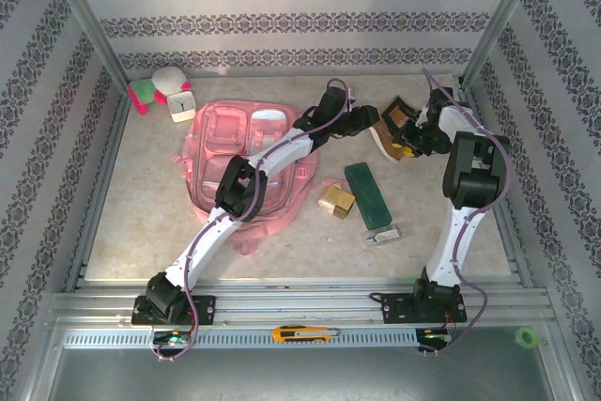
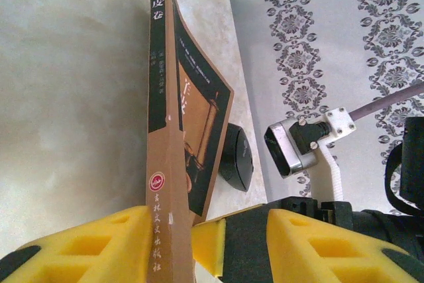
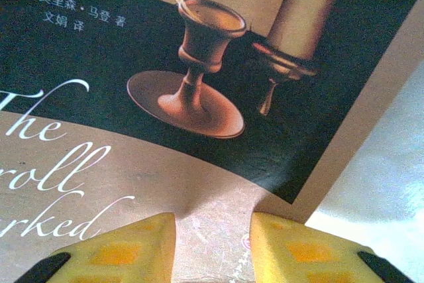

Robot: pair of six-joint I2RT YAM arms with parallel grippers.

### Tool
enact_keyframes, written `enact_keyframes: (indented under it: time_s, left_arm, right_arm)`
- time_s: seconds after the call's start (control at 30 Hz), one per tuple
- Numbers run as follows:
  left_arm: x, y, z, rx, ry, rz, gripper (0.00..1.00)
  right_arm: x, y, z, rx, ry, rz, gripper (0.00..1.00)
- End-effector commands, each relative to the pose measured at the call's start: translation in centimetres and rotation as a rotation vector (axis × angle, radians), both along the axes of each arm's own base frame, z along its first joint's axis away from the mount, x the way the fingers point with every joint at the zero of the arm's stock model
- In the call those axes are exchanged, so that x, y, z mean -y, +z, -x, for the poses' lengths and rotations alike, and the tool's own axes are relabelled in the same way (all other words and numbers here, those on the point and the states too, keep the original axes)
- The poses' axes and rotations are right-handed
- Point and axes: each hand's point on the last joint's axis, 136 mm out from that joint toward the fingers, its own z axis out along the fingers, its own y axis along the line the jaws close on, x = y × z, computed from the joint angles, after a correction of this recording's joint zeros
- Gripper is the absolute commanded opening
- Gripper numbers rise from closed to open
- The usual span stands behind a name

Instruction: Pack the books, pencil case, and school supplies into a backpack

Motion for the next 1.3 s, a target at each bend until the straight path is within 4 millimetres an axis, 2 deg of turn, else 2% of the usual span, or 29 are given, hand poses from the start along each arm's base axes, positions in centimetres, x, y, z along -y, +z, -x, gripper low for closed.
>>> enact_keyframes:
  time_s: [0.0, 0.1, 0.2, 0.33, 0.4, 0.47, 0.6, 0.73, 0.9, 1.0, 1.1, 1.27]
  left_arm:
    - [3.0, -0.2, 2.7, 0.005, -0.103, 0.044, 0.48]
    - [2.7, -1.4, 2.6, 0.012, -0.094, -0.002, 0.48]
    - [3.3, -1.3, 2.7, 0.023, -0.116, 0.043, 0.48]
    - [4.3, 0.0, 3.3, 0.032, -0.147, 0.116, 0.47]
    - [4.7, 1.3, 4.0, 0.062, -0.167, 0.119, 0.47]
    - [4.8, 1.8, 4.4, 0.075, -0.171, 0.093, 0.48]
    - [4.2, 1.0, 4.9, 0.08, -0.159, 0.033, 0.47]
    - [3.9, 0.3, 6.1, 0.054, -0.184, 0.053, 0.47]
    - [1.6, -0.2, 7.9, 0.065, -0.158, -0.016, 0.47]
    - [0.4, -1.0, 9.2, 0.045, -0.158, -0.048, 0.46]
    - [-1.3, -2.2, 10.0, 0.001, -0.121, -0.112, 0.46]
    - [-5.0, -3.4, 9.7, 0.018, -0.048, -0.341, 0.48]
  right_arm:
    - [-3.2, -2.0, 1.2, -0.079, 0.049, -0.094, 0.35]
    - [-3.4, -1.8, 1.0, -0.072, 0.052, -0.099, 0.34]
    - [-3.6, -1.7, 0.9, -0.068, 0.059, -0.109, 0.34]
    - [-4.0, -1.6, 0.8, -0.064, 0.066, -0.122, 0.33]
    - [-4.1, -1.6, 0.8, -0.064, 0.068, -0.127, 0.33]
    - [-4.3, -1.5, 0.9, -0.062, 0.07, -0.135, 0.32]
    - [-4.8, -1.1, 1.4, -0.054, 0.077, -0.146, 0.32]
    - [-5.6, -0.7, 1.7, -0.044, 0.091, -0.171, 0.32]
    - [-7.0, -0.3, 2.9, -0.048, 0.123, -0.167, 0.31]
    - [-8.0, -0.6, 4.1, -0.073, 0.141, -0.175, 0.31]
    - [-8.6, 0.0, 5.3, -0.075, 0.155, -0.155, 0.32]
    - [-6.8, 3.2, 6.3, -0.043, 0.163, -0.036, 0.41]
